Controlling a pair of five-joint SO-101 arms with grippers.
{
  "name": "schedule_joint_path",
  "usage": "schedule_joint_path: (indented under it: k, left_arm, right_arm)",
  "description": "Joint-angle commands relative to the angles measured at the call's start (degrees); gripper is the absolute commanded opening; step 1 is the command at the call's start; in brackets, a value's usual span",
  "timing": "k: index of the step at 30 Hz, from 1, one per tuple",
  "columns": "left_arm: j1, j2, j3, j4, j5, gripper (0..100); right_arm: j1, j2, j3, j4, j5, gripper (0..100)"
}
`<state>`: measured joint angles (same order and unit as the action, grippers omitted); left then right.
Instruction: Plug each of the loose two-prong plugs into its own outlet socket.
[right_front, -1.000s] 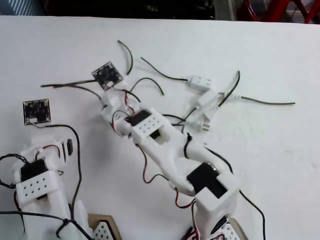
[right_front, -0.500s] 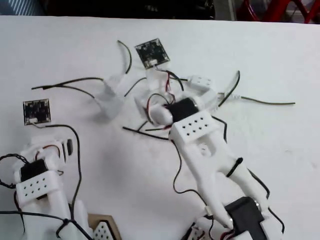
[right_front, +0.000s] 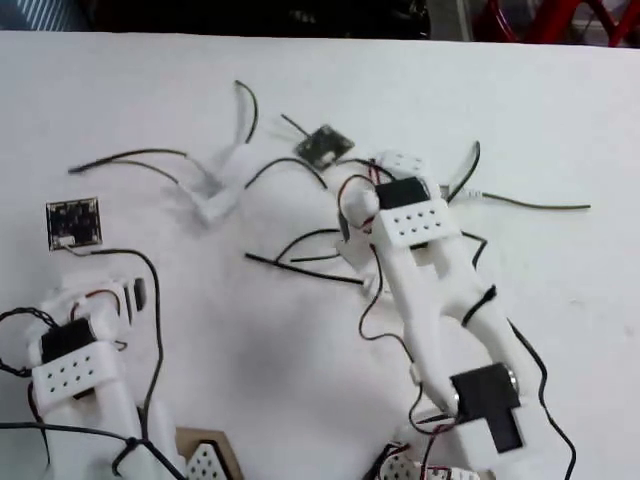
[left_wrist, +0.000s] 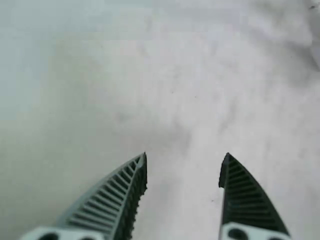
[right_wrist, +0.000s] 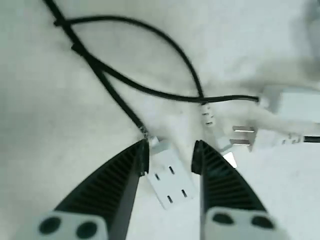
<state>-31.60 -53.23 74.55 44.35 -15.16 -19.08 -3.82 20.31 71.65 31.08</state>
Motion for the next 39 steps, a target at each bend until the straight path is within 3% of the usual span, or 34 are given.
schedule_joint_path:
  k: [1,10,22,39]
  left_arm:
    - [-0.13,-1.54,-1.49,-1.32,0.53,24]
    - [-0.13,-1.54,-1.41,-1.32,0.53,24]
    - [-0.13,-1.54,-1.41,-1.32,0.44,24]
    - [-0.13,-1.45,-1.41,-1.32,0.26,24]
  right_arm:
    - [1.01,2.42,-1.14,1.71,3.25,23.1]
    - [5.67,14.02,-12.57,2.24,8.26,16.5]
    - [10.07,26.51,-27.16,10.68,8.62,16.6]
    - [12.18,30.2,-30.33,10.68,8.62,16.3]
